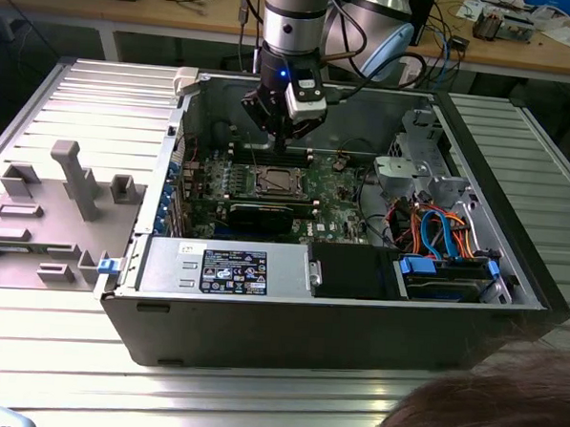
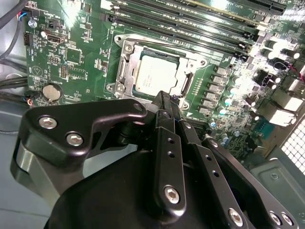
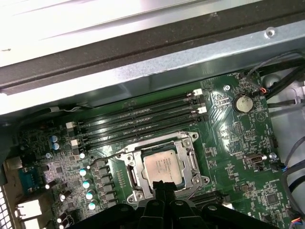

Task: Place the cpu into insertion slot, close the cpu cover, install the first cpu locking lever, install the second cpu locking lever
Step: 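Install the first cpu locking lever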

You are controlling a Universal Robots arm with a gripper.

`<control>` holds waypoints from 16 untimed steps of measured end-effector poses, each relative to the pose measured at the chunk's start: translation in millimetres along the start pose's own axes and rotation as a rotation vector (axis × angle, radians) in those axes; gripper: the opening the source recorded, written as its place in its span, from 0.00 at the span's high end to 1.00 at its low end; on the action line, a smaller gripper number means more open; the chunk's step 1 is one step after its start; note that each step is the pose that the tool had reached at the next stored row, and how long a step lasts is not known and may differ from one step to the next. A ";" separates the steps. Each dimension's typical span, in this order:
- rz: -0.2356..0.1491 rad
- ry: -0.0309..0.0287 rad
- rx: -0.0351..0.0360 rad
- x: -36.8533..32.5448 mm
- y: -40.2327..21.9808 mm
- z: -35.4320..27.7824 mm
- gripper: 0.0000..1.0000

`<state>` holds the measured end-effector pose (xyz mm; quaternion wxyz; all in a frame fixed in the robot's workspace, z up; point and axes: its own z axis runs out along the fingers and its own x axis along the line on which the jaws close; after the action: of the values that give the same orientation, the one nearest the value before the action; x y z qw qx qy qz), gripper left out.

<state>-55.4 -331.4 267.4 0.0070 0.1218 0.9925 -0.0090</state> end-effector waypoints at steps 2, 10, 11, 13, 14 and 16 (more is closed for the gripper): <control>-0.008 -0.0002 -0.0002 0.0 0.0 0.0 0.89; -0.047 -0.0007 -0.0008 0.0 0.0 0.0 0.89; -0.050 -0.0008 -0.0008 0.0 0.0 0.0 0.89; -0.056 -0.0009 -0.0008 0.0 0.0 0.0 0.89; -0.059 -0.0009 -0.0009 0.0 0.0 0.0 0.89; -0.068 -0.0011 -0.0011 0.0 0.0 0.0 0.89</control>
<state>-55.4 -331.4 267.4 0.0073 0.0879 0.9961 -0.0088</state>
